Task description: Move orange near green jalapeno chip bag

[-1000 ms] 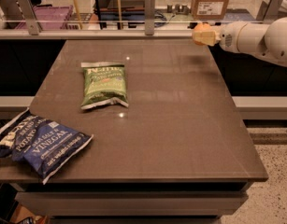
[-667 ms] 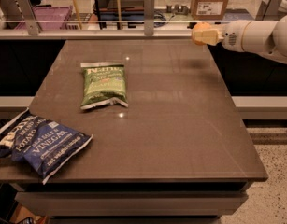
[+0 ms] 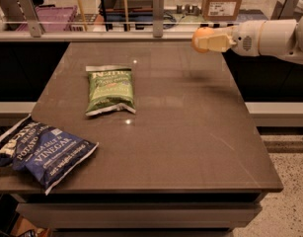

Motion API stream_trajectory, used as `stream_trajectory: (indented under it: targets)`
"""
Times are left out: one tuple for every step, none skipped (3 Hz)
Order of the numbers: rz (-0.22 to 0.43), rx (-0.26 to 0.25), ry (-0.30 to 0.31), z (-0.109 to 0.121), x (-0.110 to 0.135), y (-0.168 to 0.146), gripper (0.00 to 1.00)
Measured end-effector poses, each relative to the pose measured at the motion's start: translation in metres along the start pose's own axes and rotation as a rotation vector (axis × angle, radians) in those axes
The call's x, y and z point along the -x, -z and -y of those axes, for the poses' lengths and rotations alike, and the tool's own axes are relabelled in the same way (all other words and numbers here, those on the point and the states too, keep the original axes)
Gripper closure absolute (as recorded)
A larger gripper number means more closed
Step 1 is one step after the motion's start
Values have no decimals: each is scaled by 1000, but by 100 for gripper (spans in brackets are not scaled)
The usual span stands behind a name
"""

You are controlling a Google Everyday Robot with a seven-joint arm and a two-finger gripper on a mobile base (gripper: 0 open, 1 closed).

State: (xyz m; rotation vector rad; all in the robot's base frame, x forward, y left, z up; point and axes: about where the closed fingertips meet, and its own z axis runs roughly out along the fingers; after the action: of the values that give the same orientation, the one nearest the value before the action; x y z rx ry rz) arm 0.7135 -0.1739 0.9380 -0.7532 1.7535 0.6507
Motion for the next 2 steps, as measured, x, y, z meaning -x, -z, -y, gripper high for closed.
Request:
stream_trajectory:
  targets:
    - [-26, 100, 23, -24, -4, -3, 100]
    - [-25, 183, 36, -49, -12, -8, 100]
